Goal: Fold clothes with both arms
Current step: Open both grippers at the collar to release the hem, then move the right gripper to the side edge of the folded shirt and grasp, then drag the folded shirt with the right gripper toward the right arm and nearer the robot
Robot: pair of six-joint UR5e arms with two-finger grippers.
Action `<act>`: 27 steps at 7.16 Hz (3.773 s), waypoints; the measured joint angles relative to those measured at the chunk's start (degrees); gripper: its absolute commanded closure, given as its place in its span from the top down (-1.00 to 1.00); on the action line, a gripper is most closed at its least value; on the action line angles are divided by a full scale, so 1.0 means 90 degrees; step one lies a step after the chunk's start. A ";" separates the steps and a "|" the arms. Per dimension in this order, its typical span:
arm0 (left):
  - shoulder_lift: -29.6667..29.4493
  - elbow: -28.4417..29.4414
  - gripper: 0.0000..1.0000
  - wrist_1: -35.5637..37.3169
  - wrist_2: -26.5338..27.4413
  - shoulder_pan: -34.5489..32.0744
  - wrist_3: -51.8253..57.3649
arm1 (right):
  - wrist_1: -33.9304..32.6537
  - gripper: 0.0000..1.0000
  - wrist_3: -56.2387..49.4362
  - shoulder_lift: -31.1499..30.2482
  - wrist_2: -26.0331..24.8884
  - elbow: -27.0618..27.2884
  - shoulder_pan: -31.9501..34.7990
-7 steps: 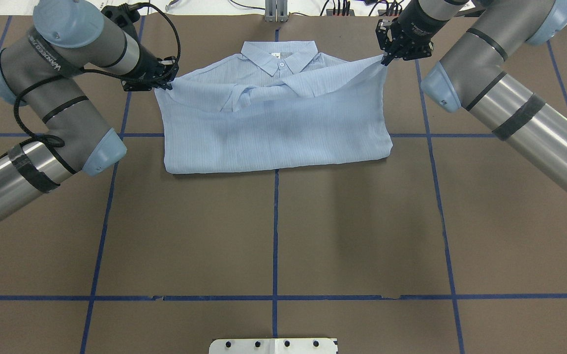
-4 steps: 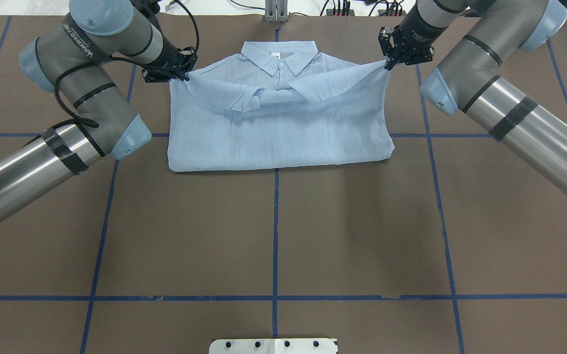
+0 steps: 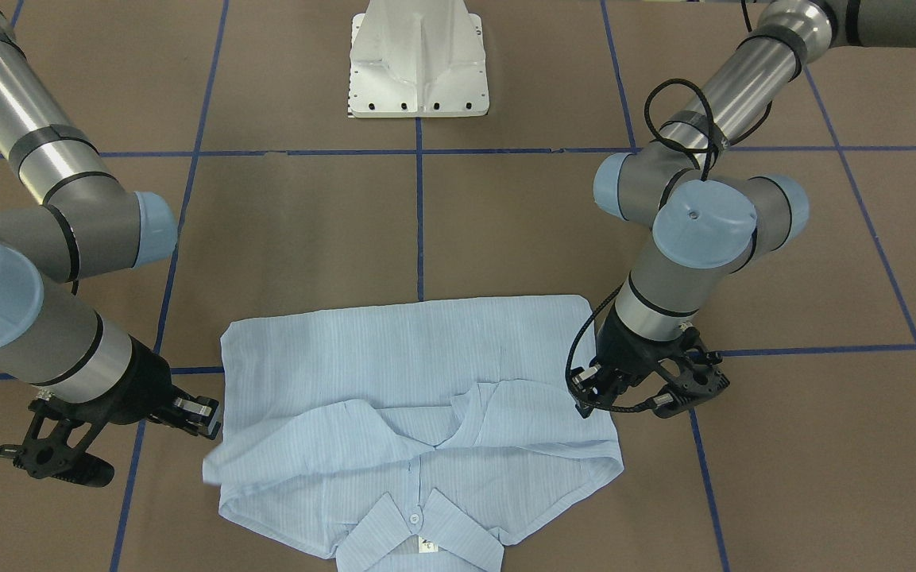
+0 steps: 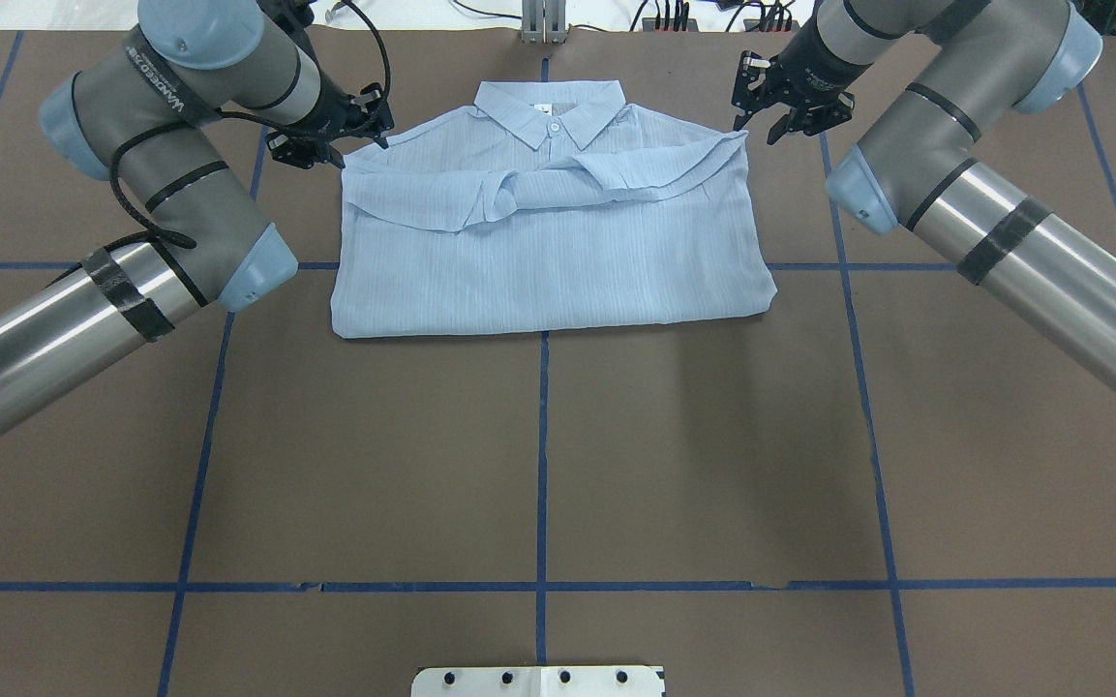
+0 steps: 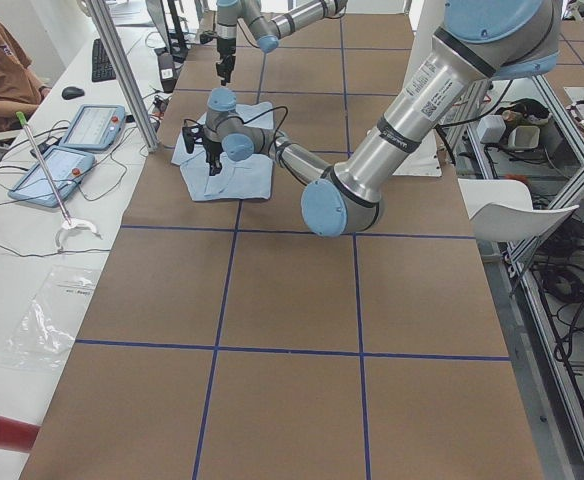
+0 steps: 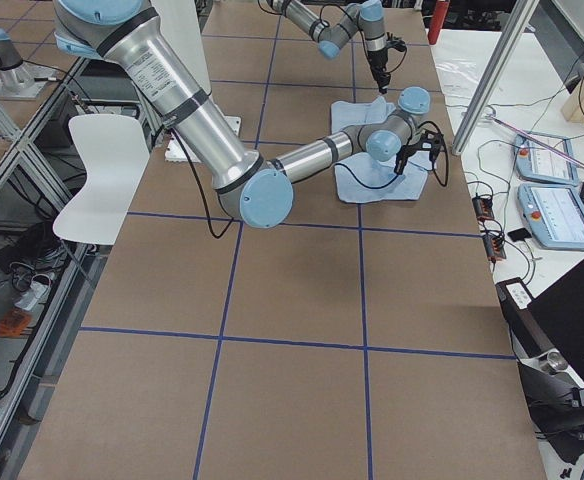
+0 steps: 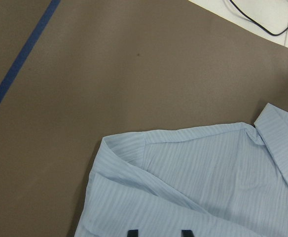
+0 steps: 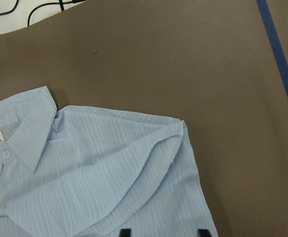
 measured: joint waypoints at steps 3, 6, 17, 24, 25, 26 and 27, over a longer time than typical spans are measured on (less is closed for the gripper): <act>0.0248 -0.0631 1.00 0.0247 -0.0020 -0.0015 0.0024 | 0.0535 1.00 -0.0037 -0.0688 -0.0008 0.0523 -0.0331; 0.0305 -0.0805 1.00 0.0370 -0.0025 -0.0017 0.0022 | 0.0568 0.86 -0.0019 -0.1334 -0.0438 0.1006 -0.0984; 0.0480 -0.1052 0.98 0.0373 -0.0023 -0.0017 0.0020 | 0.0544 -1.00 -0.0023 -0.1891 -0.0429 0.1509 -0.1289; 0.0664 -0.1946 0.98 0.0906 -0.0004 0.0011 -0.0078 | 0.0582 -1.00 0.0003 -0.5917 0.0497 0.5691 -0.2045; 0.0726 -0.2076 0.98 0.0923 0.0002 0.0045 -0.0112 | 0.0640 -1.00 0.0007 -0.6272 0.0880 0.6125 -0.2629; 0.0810 -0.2226 0.98 0.0926 0.0012 0.0109 -0.0200 | 0.0783 0.57 0.0065 -0.6427 0.1184 0.6336 -0.3290; 0.0903 -0.2366 0.99 0.0924 0.0026 0.0185 -0.0295 | 0.0951 1.00 0.0217 -0.6452 0.1316 0.6416 -0.3960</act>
